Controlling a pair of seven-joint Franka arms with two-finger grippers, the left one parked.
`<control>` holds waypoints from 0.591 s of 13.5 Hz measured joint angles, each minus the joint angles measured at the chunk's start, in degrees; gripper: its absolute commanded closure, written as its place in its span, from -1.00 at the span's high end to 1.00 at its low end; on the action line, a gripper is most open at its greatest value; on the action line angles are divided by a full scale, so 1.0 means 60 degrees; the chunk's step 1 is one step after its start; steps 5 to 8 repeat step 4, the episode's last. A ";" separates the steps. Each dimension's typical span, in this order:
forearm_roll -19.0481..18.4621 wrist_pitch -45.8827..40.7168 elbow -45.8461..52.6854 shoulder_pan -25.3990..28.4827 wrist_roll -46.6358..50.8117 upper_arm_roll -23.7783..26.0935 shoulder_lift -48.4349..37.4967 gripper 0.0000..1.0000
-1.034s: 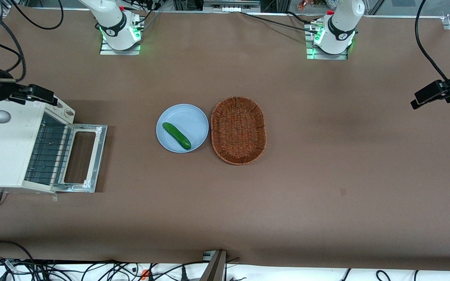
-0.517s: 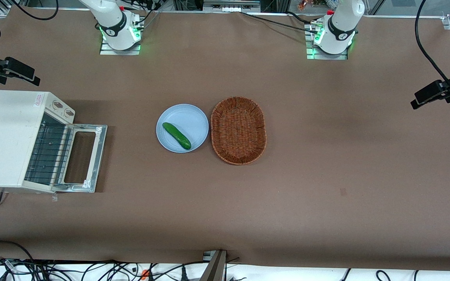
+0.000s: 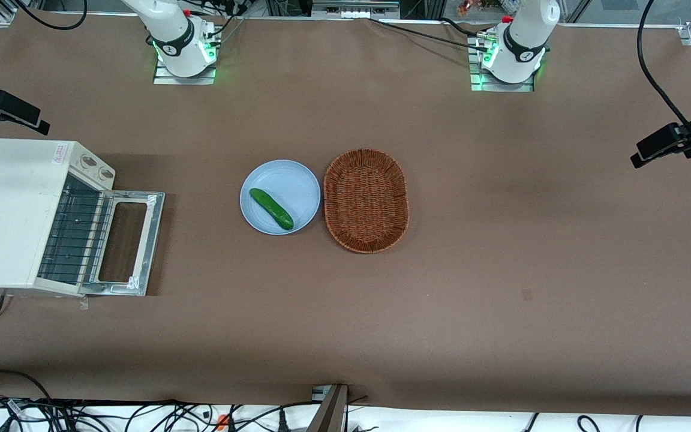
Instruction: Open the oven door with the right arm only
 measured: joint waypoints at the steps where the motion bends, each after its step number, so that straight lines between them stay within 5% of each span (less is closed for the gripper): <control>1: -0.0001 0.0003 0.0000 0.0000 0.0000 0.0003 0.0004 1.00; 8: -0.0205 0.0026 -0.0008 0.0000 0.0000 0.0005 0.0073 1.00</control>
